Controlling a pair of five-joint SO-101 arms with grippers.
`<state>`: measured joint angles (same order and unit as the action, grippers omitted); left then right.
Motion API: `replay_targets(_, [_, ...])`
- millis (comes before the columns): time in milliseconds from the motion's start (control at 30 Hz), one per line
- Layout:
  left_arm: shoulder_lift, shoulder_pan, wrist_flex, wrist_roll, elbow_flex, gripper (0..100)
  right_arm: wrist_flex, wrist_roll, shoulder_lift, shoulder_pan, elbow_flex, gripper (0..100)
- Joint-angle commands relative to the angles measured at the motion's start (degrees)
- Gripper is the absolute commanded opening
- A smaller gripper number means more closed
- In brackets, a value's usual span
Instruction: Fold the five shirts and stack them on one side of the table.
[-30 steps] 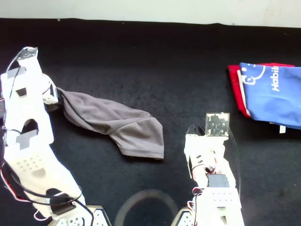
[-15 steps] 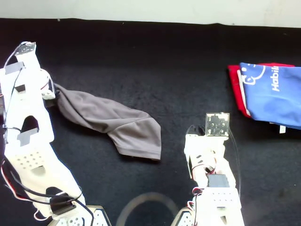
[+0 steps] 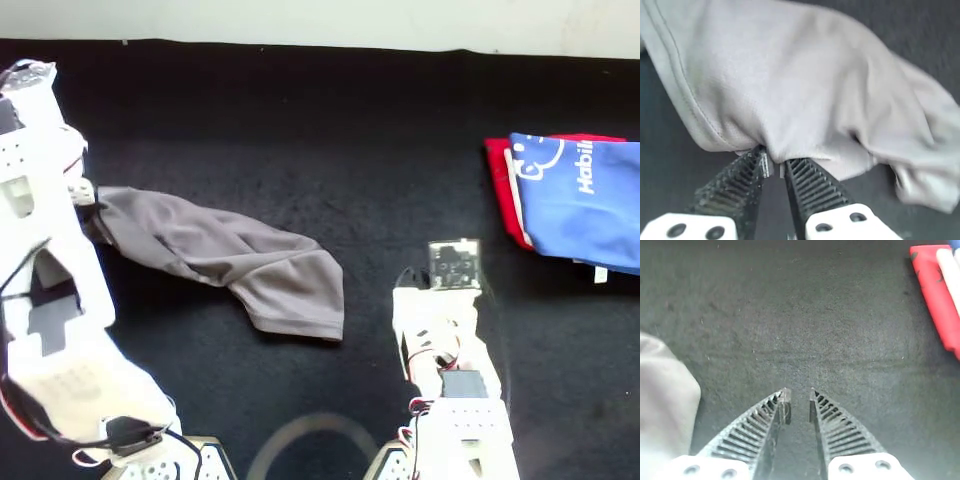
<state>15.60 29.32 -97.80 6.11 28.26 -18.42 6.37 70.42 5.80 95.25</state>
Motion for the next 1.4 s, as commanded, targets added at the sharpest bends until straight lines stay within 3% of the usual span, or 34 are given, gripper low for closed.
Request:
replay_targets(0, [-8.04, 1.54, -3.6, 1.58, 0.13, 1, -7.6, 3.78, 0.4, 0.04, -8.66, 7.7])
replay_targets(133, [-15.43, 4.7, -3.52, 4.57, -8.84, 1, -17.8, 3.87, 0.22, 8.48, -17.54, 7.7])
replay_targets(267, [-19.91, 7.78, -2.9, 11.25, -25.19, 1, -21.76, 4.22, 0.04, 20.26, -17.19, 7.7])
replay_targets(367, [-20.44, 10.95, 3.69, 14.07, -36.18, 1, -23.16, 4.22, -1.19, 24.31, -14.99, 8.1])
replay_targets(567, [-20.0, 16.75, 15.21, 14.15, -47.6, 1, -22.73, 3.87, -7.78, 27.21, -13.58, 27.4])
replay_targets(800, [-20.0, 16.57, 20.66, 14.15, -50.24, 1, -23.08, 3.69, -21.93, 27.47, -26.51, 12.7])
replay_targets(1000, [-20.0, 16.57, 23.47, 14.15, -50.24, 1, -23.25, 3.69, -39.25, 28.7, -37.05, 16.0])
replay_targets(1233, [-20.0, 16.57, 23.47, 14.15, -50.24, 1, -30.37, 3.69, -52.79, 36.97, -47.08, 22.1])
replay_targets(1367, [-20.0, 16.75, 23.12, 14.15, -50.24, 1, -30.73, 3.78, -57.98, 36.7, -48.57, 22.1])
